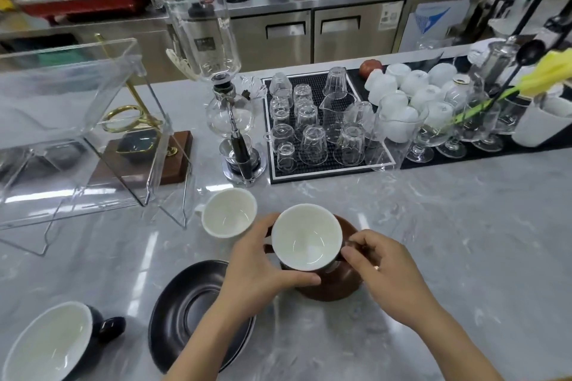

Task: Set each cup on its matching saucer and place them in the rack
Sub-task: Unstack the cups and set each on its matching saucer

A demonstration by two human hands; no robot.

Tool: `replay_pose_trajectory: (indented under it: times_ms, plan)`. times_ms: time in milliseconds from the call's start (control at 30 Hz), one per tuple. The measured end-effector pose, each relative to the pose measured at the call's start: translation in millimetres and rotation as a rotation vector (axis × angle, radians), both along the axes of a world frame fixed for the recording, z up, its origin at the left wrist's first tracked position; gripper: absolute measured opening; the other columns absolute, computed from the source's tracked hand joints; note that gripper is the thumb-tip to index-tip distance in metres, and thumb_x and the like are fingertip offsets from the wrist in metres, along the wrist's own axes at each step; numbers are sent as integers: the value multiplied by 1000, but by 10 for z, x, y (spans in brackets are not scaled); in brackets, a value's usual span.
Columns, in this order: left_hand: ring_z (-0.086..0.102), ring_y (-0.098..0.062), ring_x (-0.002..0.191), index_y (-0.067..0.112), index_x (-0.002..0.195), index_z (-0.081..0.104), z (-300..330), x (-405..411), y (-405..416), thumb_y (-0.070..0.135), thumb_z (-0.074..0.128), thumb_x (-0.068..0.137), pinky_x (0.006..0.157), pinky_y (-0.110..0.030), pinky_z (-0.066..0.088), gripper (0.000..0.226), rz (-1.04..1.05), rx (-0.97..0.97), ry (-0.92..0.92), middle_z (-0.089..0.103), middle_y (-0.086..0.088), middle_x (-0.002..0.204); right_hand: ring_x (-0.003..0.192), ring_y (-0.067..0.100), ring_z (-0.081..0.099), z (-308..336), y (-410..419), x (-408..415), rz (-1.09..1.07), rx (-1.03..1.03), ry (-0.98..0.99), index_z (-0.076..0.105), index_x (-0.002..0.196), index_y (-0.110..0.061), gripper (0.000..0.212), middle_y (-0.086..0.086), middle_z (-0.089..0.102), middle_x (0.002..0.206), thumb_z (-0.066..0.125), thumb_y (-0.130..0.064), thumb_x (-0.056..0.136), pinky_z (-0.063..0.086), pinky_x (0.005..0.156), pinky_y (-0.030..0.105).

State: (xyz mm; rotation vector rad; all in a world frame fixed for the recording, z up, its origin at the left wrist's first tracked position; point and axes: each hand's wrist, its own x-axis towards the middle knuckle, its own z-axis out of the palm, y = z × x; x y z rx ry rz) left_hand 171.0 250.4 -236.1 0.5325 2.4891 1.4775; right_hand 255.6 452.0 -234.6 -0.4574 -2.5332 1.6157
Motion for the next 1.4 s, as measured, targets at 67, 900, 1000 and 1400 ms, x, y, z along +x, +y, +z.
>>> replay_pose_trajectory:
  times_ms: [67,900,1000,1400]
  plan:
    - [60,5,106,39,118,60,-30,-22,50,49,97,34,86,-20,51,93,-11,-19,3,66,25,112,71,9,64,-27,48,0,2,23,5,66,78,-25,13,-8,68,76,66,-22,90,46,64,17]
    - [57,8,112,49,119,55,-186,48,254,37,96,46,90,-17,47,85,-81,-58,-1,63,30,116,62,10,57,-255,225,80,-72,74,-34,67,81,-31,13,-15,66,76,71,-19,87,44,58,13]
    - [55,7,117,45,127,54,-190,101,189,34,93,52,96,-23,49,86,-60,-44,-4,62,27,123,64,11,61,-200,213,116,-118,66,-25,68,85,-35,19,-19,69,84,72,-16,86,48,58,16]
    - [47,15,118,39,130,56,16,366,-543,47,75,80,98,-5,35,54,103,-129,142,54,32,124,77,11,62,222,-369,122,-124,121,145,71,103,-28,26,-25,63,103,71,-10,85,47,67,9]
